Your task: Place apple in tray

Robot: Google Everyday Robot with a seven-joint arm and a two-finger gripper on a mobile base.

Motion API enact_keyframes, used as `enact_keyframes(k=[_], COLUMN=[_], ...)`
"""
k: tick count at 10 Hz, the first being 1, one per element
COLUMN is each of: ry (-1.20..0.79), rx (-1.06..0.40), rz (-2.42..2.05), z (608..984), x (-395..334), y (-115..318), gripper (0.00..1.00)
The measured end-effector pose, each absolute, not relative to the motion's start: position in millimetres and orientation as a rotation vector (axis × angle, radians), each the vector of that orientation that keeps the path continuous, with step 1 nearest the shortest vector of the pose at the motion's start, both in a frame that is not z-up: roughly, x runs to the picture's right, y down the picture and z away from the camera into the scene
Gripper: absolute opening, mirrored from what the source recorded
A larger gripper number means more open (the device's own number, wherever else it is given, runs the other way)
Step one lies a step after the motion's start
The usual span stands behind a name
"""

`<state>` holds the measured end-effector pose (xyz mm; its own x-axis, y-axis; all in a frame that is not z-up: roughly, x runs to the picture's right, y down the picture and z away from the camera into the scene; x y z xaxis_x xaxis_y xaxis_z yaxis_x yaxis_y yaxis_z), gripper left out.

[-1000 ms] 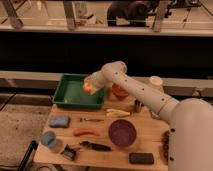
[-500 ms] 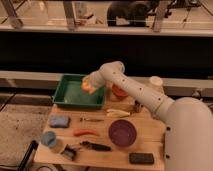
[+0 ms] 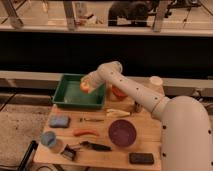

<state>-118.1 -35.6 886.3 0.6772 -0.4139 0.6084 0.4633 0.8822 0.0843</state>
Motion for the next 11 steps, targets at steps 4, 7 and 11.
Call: enact_keyframes(k=[4,7,11], ry=[-0.655,-0.653,-0.654], rx=[-0.084,-0.091,-0.09], rz=[-0.498,-0.493,-0.474], z=[886.9,886.6,886.0], x=[-123.9,-124.4,-120.9], y=[-32.6,-29.3,-28.6], gripper=[0.73,0.8,0.8])
